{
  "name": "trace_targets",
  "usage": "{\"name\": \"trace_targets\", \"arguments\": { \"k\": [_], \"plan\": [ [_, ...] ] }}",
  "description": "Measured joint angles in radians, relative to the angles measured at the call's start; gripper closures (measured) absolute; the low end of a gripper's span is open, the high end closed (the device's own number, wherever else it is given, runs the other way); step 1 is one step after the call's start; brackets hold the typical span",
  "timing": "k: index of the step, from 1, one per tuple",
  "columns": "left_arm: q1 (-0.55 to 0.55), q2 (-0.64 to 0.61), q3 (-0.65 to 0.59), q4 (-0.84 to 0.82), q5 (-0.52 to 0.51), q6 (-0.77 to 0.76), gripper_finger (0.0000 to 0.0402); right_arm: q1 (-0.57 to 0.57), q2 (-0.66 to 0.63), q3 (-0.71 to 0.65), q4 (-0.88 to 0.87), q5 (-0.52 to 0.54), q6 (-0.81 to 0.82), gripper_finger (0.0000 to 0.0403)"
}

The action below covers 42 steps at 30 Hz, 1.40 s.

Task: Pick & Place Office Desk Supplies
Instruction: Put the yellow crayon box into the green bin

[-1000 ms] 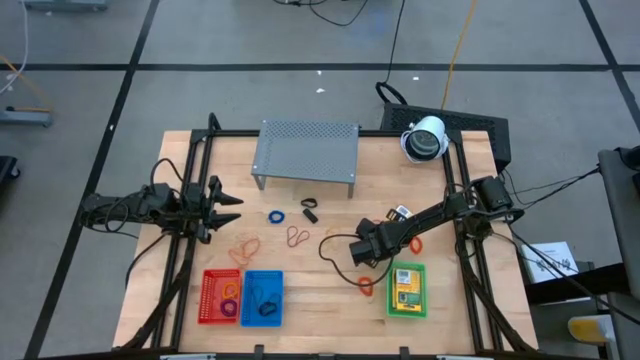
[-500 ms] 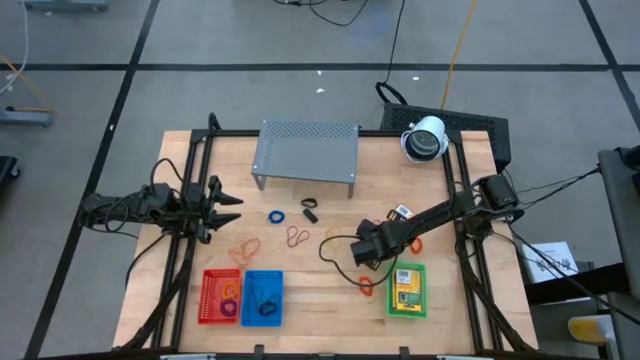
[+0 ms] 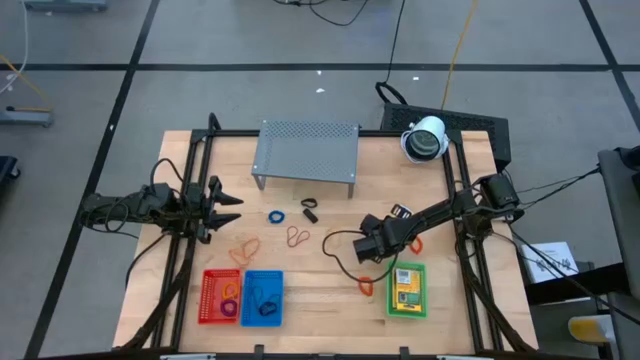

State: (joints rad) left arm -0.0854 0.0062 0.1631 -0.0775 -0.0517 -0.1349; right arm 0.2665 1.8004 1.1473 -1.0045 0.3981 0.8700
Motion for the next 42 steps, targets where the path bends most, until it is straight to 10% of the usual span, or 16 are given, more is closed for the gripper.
{"name": "trace_targets", "arguments": {
  "k": [33,42],
  "plan": [
    [0.000,0.000,0.000,0.000,0.000,0.000,0.0204,-0.011,-0.003,-0.124,0.163,0.029,0.007,0.0276],
    [0.000,0.000,0.000,0.000,0.000,0.000,0.0204,-0.025,-0.001,-0.126,0.186,0.025,0.000,0.0358]
  ]
}}
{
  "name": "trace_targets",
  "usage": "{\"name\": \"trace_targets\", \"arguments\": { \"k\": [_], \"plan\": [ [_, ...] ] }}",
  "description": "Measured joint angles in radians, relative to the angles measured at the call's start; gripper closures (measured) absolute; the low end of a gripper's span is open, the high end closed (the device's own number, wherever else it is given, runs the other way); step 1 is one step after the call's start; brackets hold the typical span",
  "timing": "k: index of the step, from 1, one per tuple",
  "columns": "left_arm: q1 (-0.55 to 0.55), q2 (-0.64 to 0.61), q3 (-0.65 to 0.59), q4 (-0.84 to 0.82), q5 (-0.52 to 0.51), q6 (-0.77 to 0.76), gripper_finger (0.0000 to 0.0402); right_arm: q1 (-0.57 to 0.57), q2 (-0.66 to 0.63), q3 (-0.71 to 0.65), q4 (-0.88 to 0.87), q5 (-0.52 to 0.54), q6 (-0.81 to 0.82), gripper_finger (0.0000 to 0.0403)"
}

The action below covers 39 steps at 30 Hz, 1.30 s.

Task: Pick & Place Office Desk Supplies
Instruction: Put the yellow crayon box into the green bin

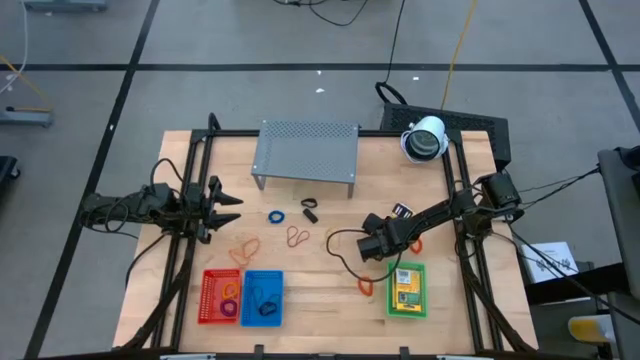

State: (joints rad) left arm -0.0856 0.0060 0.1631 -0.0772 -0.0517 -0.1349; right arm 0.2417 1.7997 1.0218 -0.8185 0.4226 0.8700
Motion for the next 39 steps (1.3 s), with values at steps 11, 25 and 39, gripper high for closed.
{"name": "trace_targets", "arguments": {
  "k": [11,25,39],
  "plan": [
    [0.000,0.000,0.000,0.000,0.000,0.000,0.0204,-0.002,-0.021,-0.002,0.000,-0.008,0.007,0.0400],
    [0.000,0.000,0.000,0.000,0.000,0.000,0.0204,0.002,-0.280,0.004,0.194,-0.015,0.113,0.0402],
    [0.000,0.000,0.000,0.003,0.000,0.000,0.0204,0.017,-0.392,0.005,0.608,-0.037,0.106,0.0403]
  ]
}}
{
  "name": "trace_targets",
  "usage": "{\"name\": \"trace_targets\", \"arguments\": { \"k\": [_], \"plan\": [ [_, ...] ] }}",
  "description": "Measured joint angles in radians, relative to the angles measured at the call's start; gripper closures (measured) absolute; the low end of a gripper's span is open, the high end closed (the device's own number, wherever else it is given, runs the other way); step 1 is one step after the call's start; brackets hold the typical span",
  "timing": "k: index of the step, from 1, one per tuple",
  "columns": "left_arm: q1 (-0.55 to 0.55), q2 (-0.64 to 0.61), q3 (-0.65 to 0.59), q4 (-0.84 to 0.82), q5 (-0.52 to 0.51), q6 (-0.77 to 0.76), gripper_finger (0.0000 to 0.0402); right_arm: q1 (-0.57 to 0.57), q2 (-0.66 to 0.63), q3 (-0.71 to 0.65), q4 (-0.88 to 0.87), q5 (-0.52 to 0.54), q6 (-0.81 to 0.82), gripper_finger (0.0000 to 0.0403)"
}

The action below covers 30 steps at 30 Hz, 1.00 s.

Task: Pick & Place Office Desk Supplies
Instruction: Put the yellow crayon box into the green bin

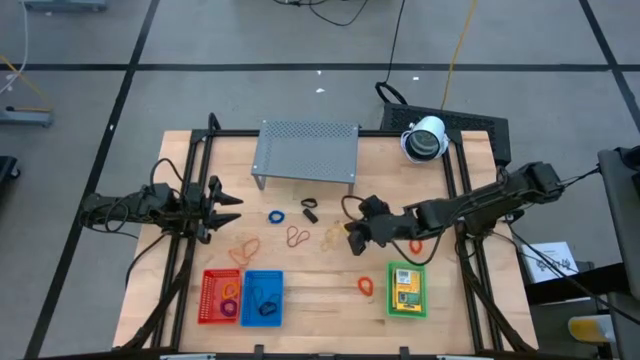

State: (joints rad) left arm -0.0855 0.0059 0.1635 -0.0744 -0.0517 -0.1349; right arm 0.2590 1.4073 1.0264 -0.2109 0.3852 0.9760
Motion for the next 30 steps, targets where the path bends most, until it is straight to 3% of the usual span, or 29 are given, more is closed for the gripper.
{"name": "trace_targets", "arguments": {
  "k": [12,17,23,30],
  "plan": [
    [0.000,0.000,0.000,-0.002,0.000,0.000,0.0204,0.018,-0.009,-0.025,0.239,-0.013,0.050,0.0403],
    [0.000,0.000,0.000,-0.003,0.000,0.000,0.0204,0.044,-0.009,-0.069,0.483,0.008,0.004,0.0403],
    [0.000,0.000,0.000,-0.002,0.000,0.000,0.0204,0.050,-0.003,-0.183,0.698,-0.038,-0.048,0.0403],
    [0.000,0.000,0.000,-0.004,0.000,0.000,0.0204,0.055,-0.002,-0.324,0.927,-0.037,0.018,0.0403]
  ]
}}
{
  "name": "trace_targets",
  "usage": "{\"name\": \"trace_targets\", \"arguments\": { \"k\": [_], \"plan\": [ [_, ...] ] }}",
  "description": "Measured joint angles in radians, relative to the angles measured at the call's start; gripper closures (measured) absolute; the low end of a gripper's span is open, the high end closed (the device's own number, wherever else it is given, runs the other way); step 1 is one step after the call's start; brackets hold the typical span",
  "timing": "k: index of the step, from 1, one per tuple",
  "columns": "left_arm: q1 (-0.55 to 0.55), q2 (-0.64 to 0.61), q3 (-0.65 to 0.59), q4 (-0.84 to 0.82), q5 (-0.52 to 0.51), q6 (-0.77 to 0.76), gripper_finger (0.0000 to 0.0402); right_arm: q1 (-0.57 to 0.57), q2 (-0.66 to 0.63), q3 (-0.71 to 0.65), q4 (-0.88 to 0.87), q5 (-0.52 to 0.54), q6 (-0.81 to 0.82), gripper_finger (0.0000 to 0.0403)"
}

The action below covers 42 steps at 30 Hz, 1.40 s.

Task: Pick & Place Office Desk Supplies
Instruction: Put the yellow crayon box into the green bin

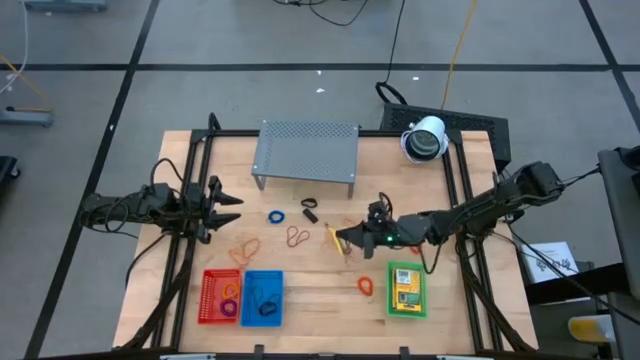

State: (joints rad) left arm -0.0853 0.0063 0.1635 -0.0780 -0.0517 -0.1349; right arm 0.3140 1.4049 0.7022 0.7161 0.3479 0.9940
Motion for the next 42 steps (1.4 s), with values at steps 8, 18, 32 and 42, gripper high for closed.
{"name": "trace_targets", "arguments": {
  "k": [8,18,32,42],
  "plan": [
    [0.000,0.000,0.000,0.000,0.000,0.000,0.0204,0.001,-0.004,-0.047,0.149,-0.005,-0.012,0.0403],
    [0.000,0.000,0.000,0.001,0.000,0.000,0.0204,0.002,-0.004,-0.047,0.144,-0.012,-0.019,0.0403],
    [0.000,0.000,0.000,0.001,0.000,0.000,0.0204,0.038,-0.004,-0.047,-0.019,-0.011,0.094,0.0402],
    [0.000,0.000,0.000,0.001,0.000,0.000,0.0204,0.037,-0.003,-0.047,-0.017,0.018,0.113,0.0375]
  ]
}}
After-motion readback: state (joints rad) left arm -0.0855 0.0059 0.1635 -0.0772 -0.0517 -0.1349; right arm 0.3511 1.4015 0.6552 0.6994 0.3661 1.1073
